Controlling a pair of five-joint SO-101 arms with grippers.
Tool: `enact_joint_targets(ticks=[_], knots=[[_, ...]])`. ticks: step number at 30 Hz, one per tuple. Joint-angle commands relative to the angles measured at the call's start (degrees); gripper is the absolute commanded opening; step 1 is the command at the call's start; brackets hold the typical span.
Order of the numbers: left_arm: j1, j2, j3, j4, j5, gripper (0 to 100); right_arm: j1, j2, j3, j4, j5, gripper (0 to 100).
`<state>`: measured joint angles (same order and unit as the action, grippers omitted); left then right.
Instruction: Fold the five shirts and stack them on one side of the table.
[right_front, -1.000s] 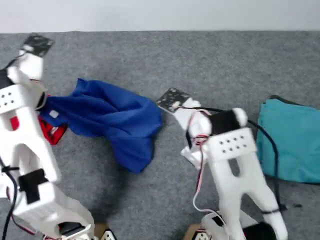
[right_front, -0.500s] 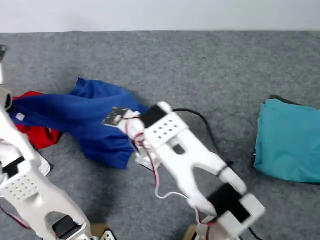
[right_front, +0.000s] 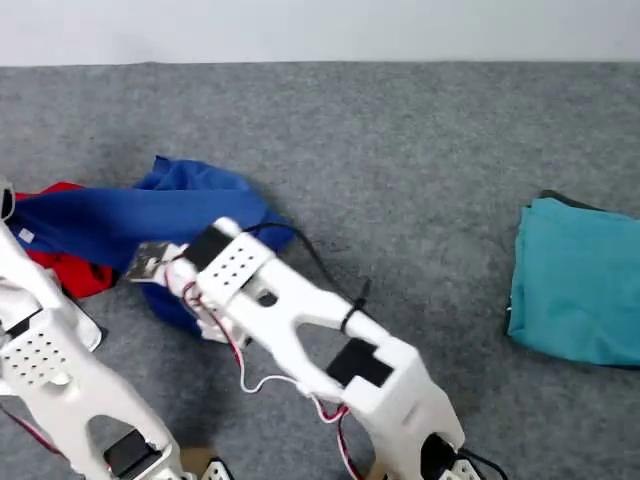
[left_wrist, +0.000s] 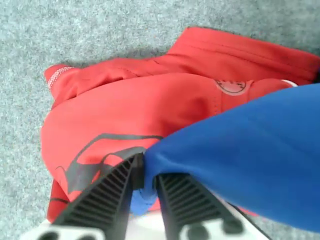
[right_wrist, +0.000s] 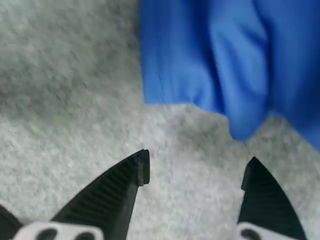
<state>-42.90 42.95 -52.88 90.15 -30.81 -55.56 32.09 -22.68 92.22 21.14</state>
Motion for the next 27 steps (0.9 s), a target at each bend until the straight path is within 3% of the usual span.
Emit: enact_joint_targets(ticks=[1,10,21,24,27], knots=[[0.00,-0.62,-2.33,0.53,0.70,0,-2.33,2.86,-7.65,-0.48,-0.44,30.5],[0.00,-0.62,-2.42,0.53,0.53,0,-4.18,16.31,-23.82,0.04,-0.44,30.5],[-0.09,-1.05,-2.51,2.11,0.44,0,-3.65,26.95,-30.42,4.35,0.00,30.1],[-0.18,-1.05,-2.51,2.20,0.44,0,-3.21,28.09,-30.42,5.58,2.81,24.0],[-0.18,-1.14,-2.51,2.20,0.44,0,-2.77,28.35,-30.42,6.11,6.68,10.1]])
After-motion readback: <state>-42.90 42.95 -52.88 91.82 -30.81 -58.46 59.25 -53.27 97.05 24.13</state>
